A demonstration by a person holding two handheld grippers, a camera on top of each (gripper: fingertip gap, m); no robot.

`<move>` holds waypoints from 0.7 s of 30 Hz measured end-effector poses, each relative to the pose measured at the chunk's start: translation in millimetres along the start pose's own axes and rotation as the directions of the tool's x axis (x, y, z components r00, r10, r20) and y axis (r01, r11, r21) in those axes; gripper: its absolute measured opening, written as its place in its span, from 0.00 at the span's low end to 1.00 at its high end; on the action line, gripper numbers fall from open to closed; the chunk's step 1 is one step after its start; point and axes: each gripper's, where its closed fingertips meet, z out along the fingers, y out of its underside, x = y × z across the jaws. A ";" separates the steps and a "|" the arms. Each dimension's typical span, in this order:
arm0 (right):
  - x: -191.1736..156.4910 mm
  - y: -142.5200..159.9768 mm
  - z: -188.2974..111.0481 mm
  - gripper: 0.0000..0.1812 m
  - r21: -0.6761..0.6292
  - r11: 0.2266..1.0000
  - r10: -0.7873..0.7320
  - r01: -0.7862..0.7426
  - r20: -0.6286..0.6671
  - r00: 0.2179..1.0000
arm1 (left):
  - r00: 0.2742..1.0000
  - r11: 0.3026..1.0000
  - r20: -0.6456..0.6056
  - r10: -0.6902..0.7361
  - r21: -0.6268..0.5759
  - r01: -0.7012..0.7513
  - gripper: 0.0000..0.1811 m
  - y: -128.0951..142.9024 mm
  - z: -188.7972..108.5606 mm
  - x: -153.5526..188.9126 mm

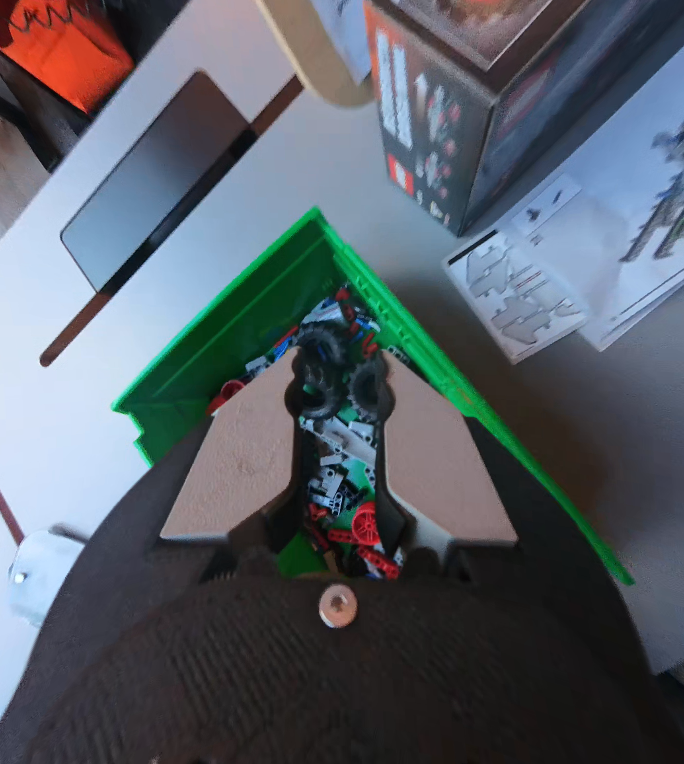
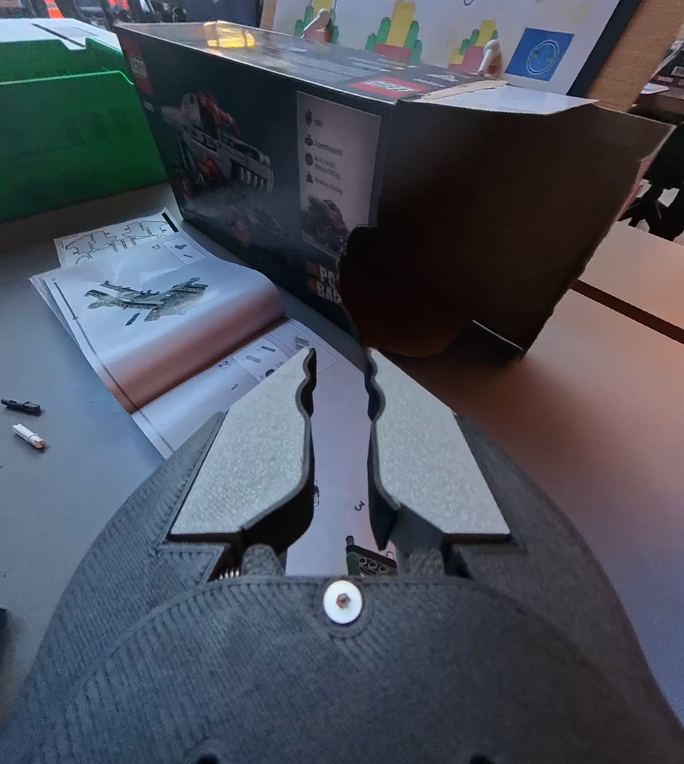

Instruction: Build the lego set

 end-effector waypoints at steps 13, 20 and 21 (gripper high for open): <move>-0.1 -3.4 0.6 0.13 0.022 0.999 0.026 -0.027 0.030 0.999 | 0.998 0.985 -0.065 -0.004 0.173 0.016 0.27 -53.6 2.9 19.2; 5.6 -7.2 -3.6 0.16 0.054 0.997 0.061 -0.063 0.022 0.998 | 0.997 0.982 -0.061 -0.037 0.183 0.047 0.29 -49.9 5.5 2.5; 6.8 -9.9 -6.0 0.16 0.072 0.995 0.065 -0.066 0.016 0.998 | 0.998 0.982 -0.054 -0.035 0.183 0.045 0.29 -49.8 6.2 0.8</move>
